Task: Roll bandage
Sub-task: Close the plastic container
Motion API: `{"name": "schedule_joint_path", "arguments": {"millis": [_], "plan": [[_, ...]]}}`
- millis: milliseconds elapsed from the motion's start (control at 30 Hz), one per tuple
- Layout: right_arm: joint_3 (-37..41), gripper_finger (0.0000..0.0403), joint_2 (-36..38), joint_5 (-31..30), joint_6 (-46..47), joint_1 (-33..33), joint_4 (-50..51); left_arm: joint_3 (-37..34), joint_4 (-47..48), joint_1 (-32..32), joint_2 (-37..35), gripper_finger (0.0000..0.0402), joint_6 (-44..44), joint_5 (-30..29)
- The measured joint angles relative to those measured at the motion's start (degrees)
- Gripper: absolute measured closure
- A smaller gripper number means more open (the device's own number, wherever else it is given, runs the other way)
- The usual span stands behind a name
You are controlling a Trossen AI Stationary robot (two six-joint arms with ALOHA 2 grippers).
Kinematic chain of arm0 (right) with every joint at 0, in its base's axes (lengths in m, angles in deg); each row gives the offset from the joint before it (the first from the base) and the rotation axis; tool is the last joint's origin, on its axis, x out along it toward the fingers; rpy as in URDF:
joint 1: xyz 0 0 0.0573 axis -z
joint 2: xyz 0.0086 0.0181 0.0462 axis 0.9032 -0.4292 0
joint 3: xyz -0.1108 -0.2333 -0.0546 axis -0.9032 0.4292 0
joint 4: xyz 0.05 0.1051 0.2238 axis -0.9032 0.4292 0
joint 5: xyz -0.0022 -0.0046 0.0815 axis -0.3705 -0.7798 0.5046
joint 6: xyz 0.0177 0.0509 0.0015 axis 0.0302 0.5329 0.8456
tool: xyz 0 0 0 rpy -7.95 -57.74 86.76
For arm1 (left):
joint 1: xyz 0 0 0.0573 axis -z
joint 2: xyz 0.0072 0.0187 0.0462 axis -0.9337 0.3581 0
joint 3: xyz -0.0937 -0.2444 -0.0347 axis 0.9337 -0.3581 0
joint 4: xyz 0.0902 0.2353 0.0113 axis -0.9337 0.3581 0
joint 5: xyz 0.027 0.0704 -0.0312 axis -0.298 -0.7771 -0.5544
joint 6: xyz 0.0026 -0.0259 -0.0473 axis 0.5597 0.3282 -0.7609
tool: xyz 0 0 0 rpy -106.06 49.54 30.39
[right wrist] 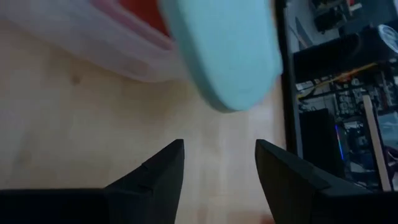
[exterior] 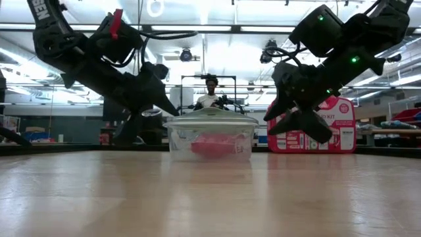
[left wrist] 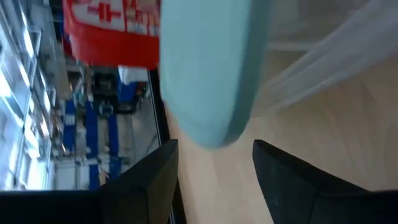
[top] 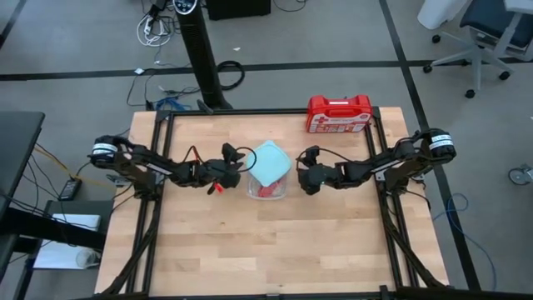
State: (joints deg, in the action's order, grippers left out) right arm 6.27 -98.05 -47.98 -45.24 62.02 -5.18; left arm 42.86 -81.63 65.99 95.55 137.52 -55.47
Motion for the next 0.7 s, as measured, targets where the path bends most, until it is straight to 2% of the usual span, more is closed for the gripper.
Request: {"name": "schedule_joint_path", "arguments": {"millis": [200, 533, 700], "plan": [[0.0, 0.0218, 0.0, 0.2, -0.4, 1.7, -1.8, 0.0, -5.2, 0.0, 4.0, 0.0188, 7.7, 0.0], [0.0, 0.023, 0.0, 2.0, -3.3, 1.2, -1.8, 0.1, -14.0, 0.0, 8.2, 0.0188, 14.3, -1.6], [0.0, 0.0231, 0.0, 2.9, -3.5, 2.0, -2.2, 0.1, -13.9, 0.2, 8.2, 0.0201, 16.6, -1.5]]}}
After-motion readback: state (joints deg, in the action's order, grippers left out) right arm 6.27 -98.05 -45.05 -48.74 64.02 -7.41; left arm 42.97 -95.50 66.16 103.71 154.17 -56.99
